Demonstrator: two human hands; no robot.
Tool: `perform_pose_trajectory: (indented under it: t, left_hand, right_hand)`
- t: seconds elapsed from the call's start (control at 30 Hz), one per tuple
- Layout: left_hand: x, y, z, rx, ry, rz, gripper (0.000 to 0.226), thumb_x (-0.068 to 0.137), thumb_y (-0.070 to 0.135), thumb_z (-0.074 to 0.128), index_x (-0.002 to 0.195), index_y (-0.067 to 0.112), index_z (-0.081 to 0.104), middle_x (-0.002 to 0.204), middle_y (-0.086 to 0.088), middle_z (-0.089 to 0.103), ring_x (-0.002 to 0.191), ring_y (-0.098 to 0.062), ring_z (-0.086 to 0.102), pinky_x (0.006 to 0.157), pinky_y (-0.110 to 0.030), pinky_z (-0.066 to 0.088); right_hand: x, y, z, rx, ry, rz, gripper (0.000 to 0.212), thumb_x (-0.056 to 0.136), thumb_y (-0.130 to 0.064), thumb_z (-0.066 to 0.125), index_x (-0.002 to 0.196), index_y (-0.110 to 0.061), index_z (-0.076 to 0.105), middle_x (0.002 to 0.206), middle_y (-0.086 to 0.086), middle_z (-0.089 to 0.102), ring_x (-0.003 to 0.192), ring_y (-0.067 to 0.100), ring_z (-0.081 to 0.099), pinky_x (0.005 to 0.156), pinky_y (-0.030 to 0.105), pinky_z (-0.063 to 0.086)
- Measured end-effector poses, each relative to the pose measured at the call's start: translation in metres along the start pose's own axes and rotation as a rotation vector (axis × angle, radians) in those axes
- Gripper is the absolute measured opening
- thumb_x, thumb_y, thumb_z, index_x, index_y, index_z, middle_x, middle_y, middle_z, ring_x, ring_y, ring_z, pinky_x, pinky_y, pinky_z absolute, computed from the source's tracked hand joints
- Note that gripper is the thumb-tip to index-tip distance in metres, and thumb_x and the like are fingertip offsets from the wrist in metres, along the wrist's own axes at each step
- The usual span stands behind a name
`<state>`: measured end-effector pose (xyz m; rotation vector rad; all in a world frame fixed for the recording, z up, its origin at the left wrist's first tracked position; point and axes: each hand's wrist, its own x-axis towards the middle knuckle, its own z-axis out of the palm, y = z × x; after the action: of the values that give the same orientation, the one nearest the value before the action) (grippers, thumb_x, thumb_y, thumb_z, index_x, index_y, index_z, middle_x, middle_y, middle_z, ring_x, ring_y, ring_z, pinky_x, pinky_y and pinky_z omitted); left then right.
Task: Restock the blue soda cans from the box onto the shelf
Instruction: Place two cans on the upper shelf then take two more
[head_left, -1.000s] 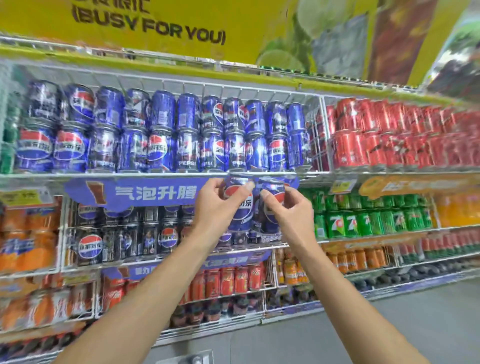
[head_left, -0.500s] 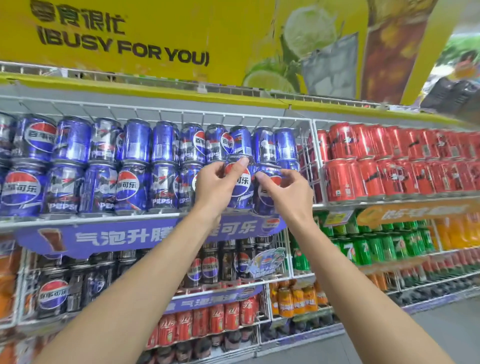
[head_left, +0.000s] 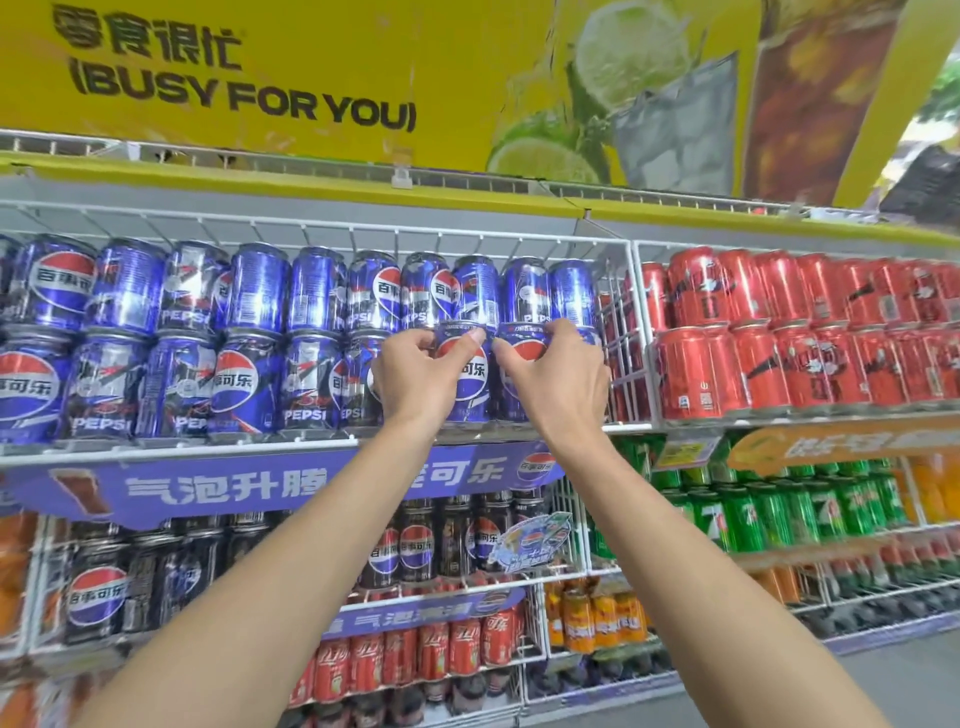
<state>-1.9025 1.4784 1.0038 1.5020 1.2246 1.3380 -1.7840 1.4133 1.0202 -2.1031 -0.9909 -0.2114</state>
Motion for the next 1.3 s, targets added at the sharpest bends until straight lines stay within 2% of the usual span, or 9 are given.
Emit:
perform_pose_trajectory:
  t: [0.1, 0.23, 0.37, 0.53, 0.67, 0.83, 0.97, 1.17, 1.3]
  left_hand:
    - [-0.001, -0.002, 0.003, 0.071, 0.02, 0.048, 0.068, 0.072, 0.066, 0.077, 0.074, -0.001, 0.067, 0.07, -0.021, 0.066, 0.06, -0.024, 0.052, 0.067, -0.042, 0.053]
    - [0.003, -0.004, 0.0, 0.148, 0.043, 0.09, 0.068, 0.071, 0.07, 0.074, 0.057, 0.005, 0.06, 0.054, -0.007, 0.056, 0.057, -0.029, 0.052, 0.06, -0.037, 0.044]
    - [0.003, 0.002, -0.006, 0.236, -0.002, 0.085, 0.062, 0.073, 0.065, 0.075, 0.057, 0.008, 0.055, 0.05, 0.0, 0.046, 0.054, -0.024, 0.043, 0.053, -0.035, 0.031]
    - [0.006, -0.002, -0.01, 0.349, -0.117, 0.037, 0.062, 0.058, 0.072, 0.072, 0.075, 0.013, 0.074, 0.07, -0.002, 0.071, 0.072, -0.024, 0.068, 0.068, -0.043, 0.058]
    - [0.007, 0.0, -0.008, 0.361, -0.104, 0.036, 0.06, 0.066, 0.064, 0.081, 0.068, 0.007, 0.062, 0.058, -0.003, 0.057, 0.058, -0.026, 0.054, 0.053, -0.034, 0.04]
    - [0.005, 0.002, -0.008, 0.371, -0.105, 0.036, 0.07, 0.064, 0.067, 0.079, 0.079, -0.001, 0.069, 0.068, -0.013, 0.069, 0.068, -0.032, 0.067, 0.062, -0.043, 0.054]
    - [0.003, 0.003, -0.009, 0.471, -0.125, 0.076, 0.065, 0.071, 0.067, 0.074, 0.071, 0.004, 0.058, 0.069, -0.007, 0.06, 0.071, -0.029, 0.062, 0.054, -0.036, 0.04]
    - [-0.017, 0.016, -0.041, 0.85, -0.338, 0.297, 0.079, 0.091, 0.064, 0.056, 0.143, 0.006, 0.046, 0.136, -0.02, 0.053, 0.13, -0.038, 0.05, 0.099, -0.05, 0.046]
    - [-0.043, 0.016, -0.071, 1.178, -0.508, 0.398, 0.094, 0.093, 0.075, 0.036, 0.163, 0.022, 0.003, 0.167, -0.023, 0.013, 0.155, -0.041, 0.011, 0.125, -0.055, 0.017]
  right_hand:
    - [-0.006, 0.002, -0.002, -0.025, -0.008, -0.047, 0.066, 0.089, -0.064, 0.065, 0.129, -0.011, 0.059, 0.104, 0.014, 0.072, 0.101, 0.039, 0.067, 0.077, 0.041, 0.048]
    - [-0.01, -0.001, -0.001, -0.085, -0.031, -0.117, 0.058, 0.095, -0.057, 0.061, 0.127, -0.008, 0.06, 0.124, 0.015, 0.058, 0.104, 0.039, 0.064, 0.078, 0.04, 0.044]
    - [-0.011, -0.002, 0.004, -0.107, -0.076, -0.143, 0.048, 0.095, -0.046, 0.06, 0.12, -0.004, 0.058, 0.117, 0.015, 0.057, 0.098, 0.039, 0.062, 0.071, 0.037, 0.038]
    - [-0.012, 0.002, 0.006, -0.191, -0.032, -0.189, 0.044, 0.098, -0.047, 0.06, 0.114, -0.006, 0.06, 0.111, 0.014, 0.065, 0.103, 0.036, 0.063, 0.075, 0.04, 0.047]
    - [-0.01, 0.003, 0.006, -0.207, -0.025, -0.204, 0.046, 0.099, -0.048, 0.061, 0.114, -0.005, 0.062, 0.109, 0.014, 0.066, 0.103, 0.034, 0.062, 0.075, 0.039, 0.045]
    - [-0.011, 0.001, 0.001, -0.21, -0.058, -0.193, 0.048, 0.099, -0.048, 0.062, 0.116, -0.004, 0.063, 0.113, 0.015, 0.065, 0.105, 0.035, 0.063, 0.076, 0.038, 0.044]
    - [-0.011, 0.0, -0.005, -0.194, -0.098, -0.191, 0.048, 0.1, -0.047, 0.06, 0.118, -0.003, 0.062, 0.115, 0.016, 0.065, 0.107, 0.036, 0.063, 0.077, 0.039, 0.046]
    - [-0.02, 0.007, -0.02, -0.178, -0.029, -0.333, 0.037, 0.102, -0.037, 0.051, 0.112, -0.004, 0.064, 0.115, 0.015, 0.064, 0.109, 0.036, 0.06, 0.072, 0.036, 0.037]
    - [-0.037, 0.022, -0.031, -0.352, -0.184, -0.564, 0.069, 0.1, -0.053, 0.052, 0.153, -0.009, 0.042, 0.156, 0.017, 0.045, 0.146, 0.04, 0.038, 0.111, 0.051, 0.039]
